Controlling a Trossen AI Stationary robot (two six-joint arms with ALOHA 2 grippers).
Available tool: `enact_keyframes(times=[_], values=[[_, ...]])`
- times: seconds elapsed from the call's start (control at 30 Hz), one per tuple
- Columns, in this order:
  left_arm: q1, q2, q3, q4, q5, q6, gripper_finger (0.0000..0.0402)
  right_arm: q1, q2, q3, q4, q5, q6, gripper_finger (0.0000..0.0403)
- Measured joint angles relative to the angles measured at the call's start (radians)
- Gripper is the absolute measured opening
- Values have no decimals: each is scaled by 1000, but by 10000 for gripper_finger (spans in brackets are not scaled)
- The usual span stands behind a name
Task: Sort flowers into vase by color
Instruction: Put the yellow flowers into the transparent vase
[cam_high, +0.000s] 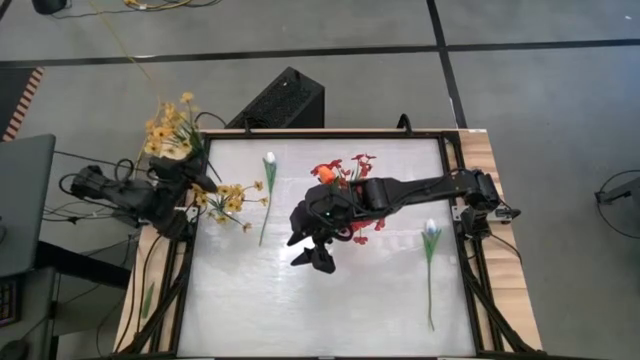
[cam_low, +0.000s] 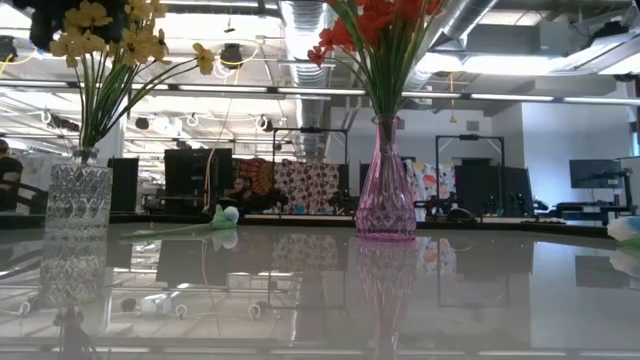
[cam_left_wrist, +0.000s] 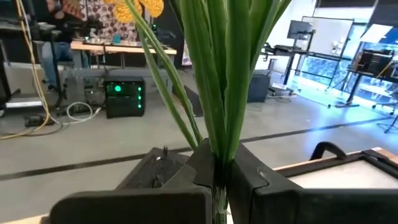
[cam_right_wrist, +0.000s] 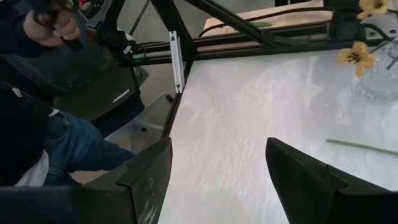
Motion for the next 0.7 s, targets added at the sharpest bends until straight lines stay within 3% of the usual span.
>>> enact_keyframes(times=[0.33,0.57,0.7], values=[[-40,-26,17,-33,146,59,0,6,0,0,-18,0,11,286],[-49,-76,198,-131,129,109,0,4,0,0,-28,-9,20,286],[-50,-83,302,-345,219,-22,0,2,0,0,-22,-9,20,286]])
